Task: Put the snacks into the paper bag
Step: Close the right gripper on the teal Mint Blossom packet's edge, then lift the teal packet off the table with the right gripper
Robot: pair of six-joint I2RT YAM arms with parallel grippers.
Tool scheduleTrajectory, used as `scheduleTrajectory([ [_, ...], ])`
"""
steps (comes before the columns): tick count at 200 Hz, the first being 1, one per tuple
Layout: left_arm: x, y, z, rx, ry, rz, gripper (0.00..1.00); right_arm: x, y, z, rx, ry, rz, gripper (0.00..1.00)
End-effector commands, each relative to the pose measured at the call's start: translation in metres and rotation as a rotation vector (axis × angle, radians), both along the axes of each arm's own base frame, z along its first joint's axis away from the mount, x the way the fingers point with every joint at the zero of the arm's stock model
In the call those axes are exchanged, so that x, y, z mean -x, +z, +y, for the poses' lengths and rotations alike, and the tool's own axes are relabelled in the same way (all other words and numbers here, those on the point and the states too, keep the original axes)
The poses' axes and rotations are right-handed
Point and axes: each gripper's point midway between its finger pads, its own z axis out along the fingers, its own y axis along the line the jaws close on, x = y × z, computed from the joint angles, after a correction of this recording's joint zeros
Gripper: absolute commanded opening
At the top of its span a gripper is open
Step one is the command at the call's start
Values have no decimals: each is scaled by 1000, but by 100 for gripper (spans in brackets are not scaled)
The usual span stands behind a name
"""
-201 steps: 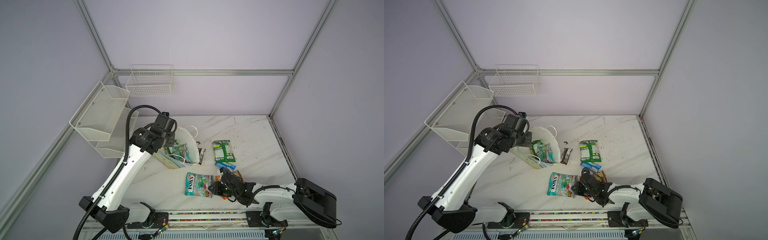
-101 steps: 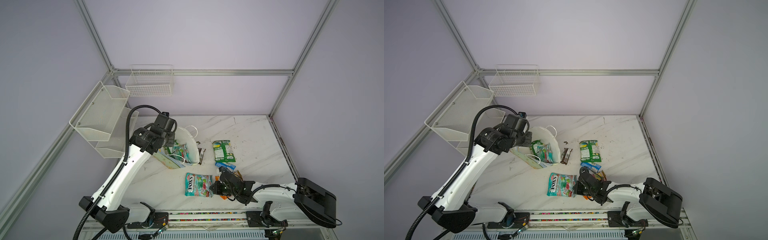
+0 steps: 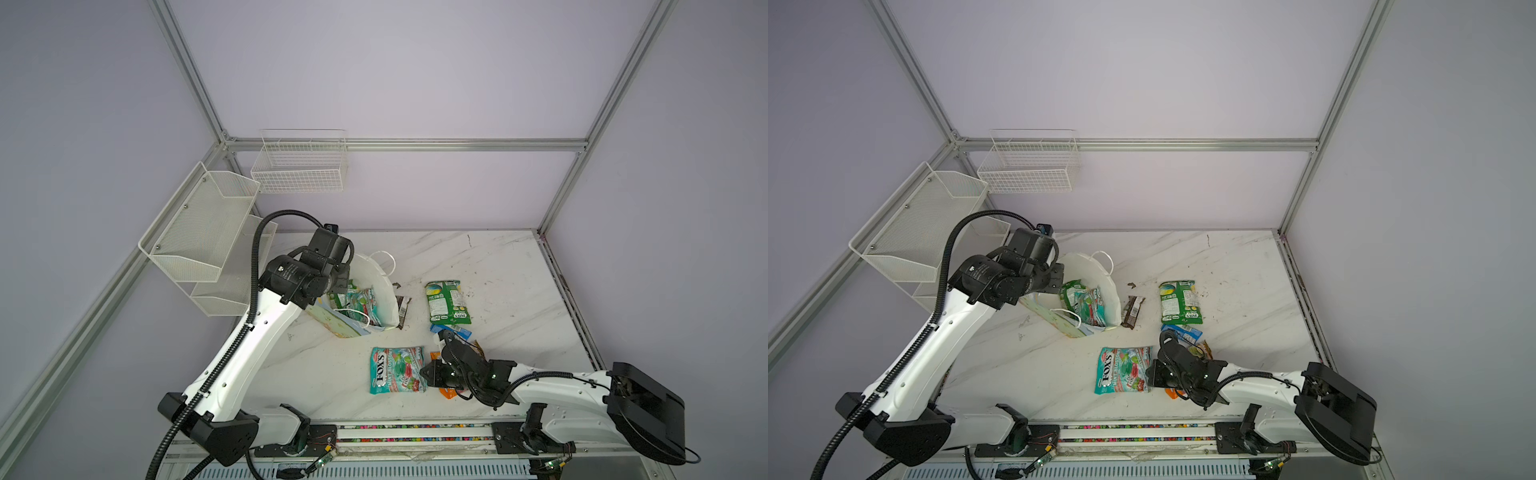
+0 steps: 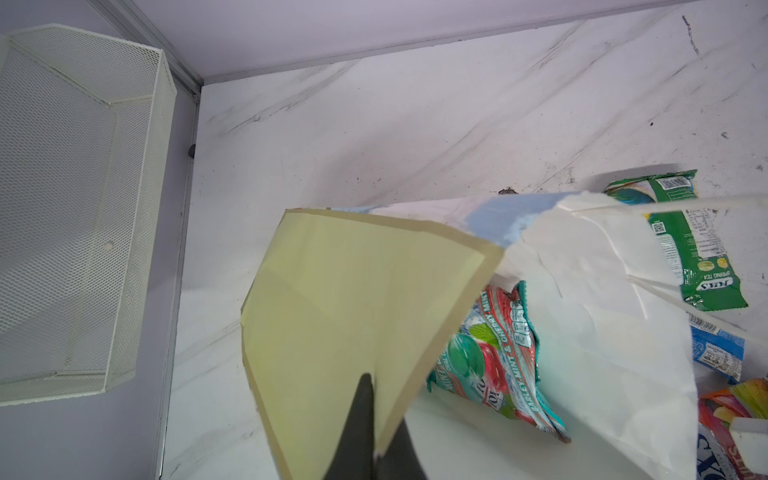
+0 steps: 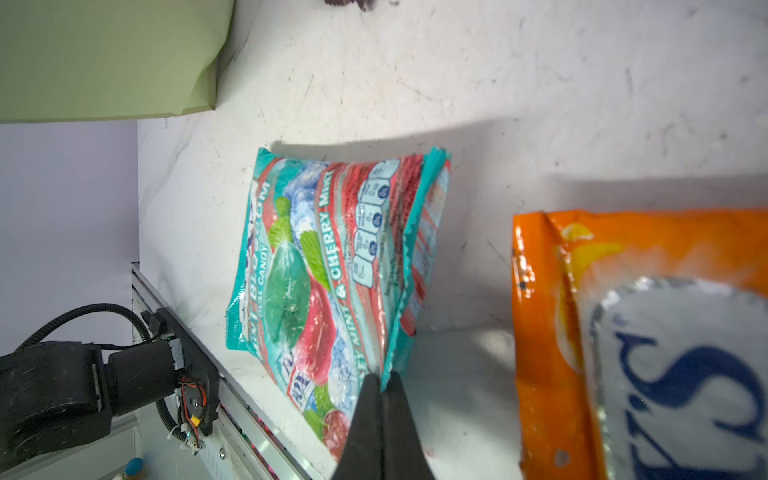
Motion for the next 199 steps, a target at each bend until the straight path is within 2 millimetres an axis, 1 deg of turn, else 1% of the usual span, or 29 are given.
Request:
scheduleTrajectory([
  [1, 4, -7, -1, 1, -6, 14, 0, -9, 17, 0, 0, -10, -57, 0],
  [20, 5, -7, -1, 1, -7, 15, 0, -12, 25, -1, 10, -6, -86, 0],
  [37, 5, -8, 0, -1, -5, 17, 0, -16, 29, -6, 55, -18, -114, 0],
  [72, 5, -8, 0, -2, -2, 17, 0, -24, 45, -11, 135, -15, -196, 0],
  [105, 5, -9, 0, -2, -1, 17, 0, -29, 54, -16, 201, -22, -250, 0],
  [165, 3, -8, -1, -1, -2, 17, 0, -36, 70, -19, 279, -19, -322, 0],
  [199, 3, -9, -1, -2, -5, 20, 0, -41, 84, -20, 340, -12, -377, 0],
])
